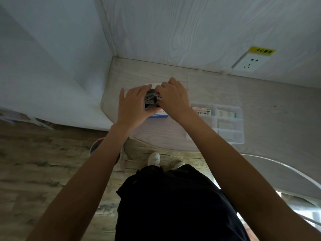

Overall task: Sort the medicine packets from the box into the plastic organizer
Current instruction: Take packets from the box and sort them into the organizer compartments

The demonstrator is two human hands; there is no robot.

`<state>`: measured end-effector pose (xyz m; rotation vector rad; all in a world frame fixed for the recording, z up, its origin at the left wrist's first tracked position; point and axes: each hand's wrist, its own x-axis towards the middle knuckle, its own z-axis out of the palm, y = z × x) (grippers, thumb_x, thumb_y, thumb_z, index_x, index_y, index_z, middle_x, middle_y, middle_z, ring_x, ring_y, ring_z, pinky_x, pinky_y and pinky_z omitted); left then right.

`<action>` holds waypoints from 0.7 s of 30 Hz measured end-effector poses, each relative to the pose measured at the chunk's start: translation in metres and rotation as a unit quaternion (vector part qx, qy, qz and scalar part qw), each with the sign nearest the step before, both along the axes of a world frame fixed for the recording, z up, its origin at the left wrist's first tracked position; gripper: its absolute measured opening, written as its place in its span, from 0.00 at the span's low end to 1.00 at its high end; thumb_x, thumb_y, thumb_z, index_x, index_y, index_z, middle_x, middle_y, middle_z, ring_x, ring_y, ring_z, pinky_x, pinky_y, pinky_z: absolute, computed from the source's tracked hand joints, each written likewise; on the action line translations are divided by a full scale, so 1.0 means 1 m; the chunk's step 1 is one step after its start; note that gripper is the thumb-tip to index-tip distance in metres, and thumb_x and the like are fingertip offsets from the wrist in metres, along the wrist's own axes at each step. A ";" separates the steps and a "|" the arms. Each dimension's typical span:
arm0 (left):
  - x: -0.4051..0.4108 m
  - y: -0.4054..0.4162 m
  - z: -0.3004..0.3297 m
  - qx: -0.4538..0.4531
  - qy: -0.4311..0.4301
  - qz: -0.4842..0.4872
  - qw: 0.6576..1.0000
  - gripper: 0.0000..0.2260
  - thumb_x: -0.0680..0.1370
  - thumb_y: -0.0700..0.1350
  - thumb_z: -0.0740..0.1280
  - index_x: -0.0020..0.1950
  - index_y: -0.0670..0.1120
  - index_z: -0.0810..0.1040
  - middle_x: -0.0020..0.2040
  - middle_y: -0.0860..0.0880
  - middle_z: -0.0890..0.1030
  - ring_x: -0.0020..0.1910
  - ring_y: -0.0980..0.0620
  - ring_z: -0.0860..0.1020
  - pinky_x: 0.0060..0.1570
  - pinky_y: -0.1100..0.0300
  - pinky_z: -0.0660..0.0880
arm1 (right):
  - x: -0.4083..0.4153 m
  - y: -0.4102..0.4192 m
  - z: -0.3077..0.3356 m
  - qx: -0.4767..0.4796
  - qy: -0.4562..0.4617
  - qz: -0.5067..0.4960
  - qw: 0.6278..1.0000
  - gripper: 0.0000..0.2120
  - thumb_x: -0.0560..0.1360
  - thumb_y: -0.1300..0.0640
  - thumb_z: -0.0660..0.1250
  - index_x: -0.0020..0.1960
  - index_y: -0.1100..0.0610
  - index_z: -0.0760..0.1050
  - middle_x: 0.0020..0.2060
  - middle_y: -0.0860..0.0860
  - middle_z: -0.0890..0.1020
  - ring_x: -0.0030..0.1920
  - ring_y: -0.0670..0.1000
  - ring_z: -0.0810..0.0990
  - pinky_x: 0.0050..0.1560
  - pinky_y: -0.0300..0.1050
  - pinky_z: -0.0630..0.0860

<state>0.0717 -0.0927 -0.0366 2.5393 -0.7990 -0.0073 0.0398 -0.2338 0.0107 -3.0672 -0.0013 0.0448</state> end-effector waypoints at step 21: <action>0.002 0.000 0.013 0.040 0.085 -0.018 0.995 0.35 0.71 0.65 0.65 0.73 0.51 0.62 0.74 0.49 0.63 0.74 0.47 0.56 0.70 0.35 0.48 | -0.012 -0.037 0.017 0.402 -0.204 -0.209 0.868 0.05 0.75 0.57 0.68 0.43 0.59 0.79 0.34 0.48 0.78 0.32 0.42 0.73 0.33 0.33 0.70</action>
